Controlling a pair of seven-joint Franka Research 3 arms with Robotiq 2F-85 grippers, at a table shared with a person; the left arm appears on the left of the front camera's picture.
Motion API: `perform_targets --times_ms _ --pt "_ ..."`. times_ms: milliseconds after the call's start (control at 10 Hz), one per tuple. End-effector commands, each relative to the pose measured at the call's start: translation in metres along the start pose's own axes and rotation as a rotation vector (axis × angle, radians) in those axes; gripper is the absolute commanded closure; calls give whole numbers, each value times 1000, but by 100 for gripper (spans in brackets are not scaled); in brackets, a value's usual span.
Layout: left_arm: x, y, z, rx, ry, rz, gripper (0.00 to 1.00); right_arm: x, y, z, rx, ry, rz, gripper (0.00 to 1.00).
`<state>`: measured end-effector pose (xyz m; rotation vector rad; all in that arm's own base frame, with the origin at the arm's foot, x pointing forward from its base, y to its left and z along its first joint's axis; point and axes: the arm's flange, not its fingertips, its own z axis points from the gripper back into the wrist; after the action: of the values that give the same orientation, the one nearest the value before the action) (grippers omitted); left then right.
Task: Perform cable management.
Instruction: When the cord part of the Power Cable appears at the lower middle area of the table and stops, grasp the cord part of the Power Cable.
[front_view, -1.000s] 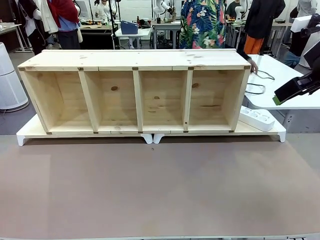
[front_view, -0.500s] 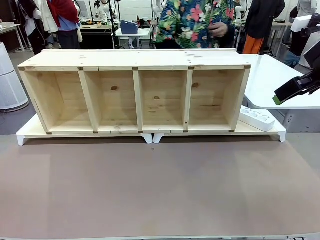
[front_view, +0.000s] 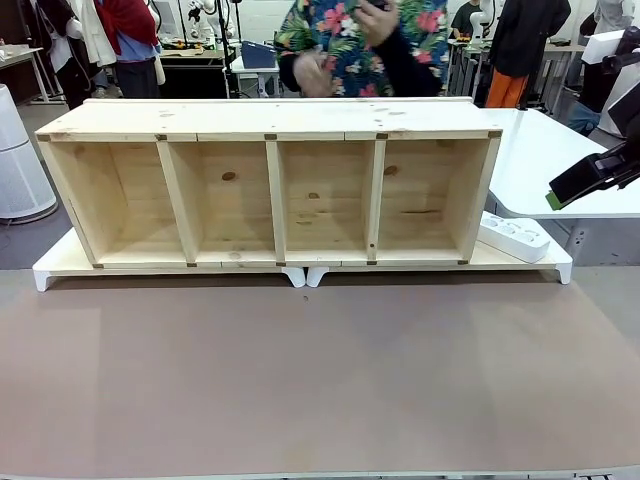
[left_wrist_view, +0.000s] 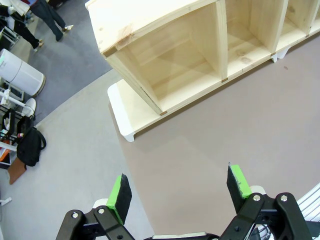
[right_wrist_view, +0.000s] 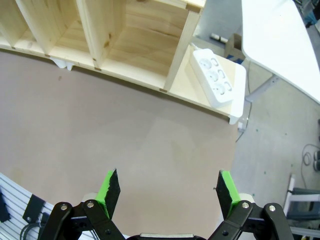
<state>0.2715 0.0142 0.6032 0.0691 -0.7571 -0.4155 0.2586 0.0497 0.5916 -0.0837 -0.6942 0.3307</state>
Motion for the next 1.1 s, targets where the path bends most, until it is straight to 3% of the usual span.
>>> perform_targets --times_ms 0,1000 --pt "1 -1 1 3 -5 12 0 0 -1 0 -4 -1 1 0" --pt "1 -1 1 3 -5 12 0 0 -1 0 -4 -1 1 0"
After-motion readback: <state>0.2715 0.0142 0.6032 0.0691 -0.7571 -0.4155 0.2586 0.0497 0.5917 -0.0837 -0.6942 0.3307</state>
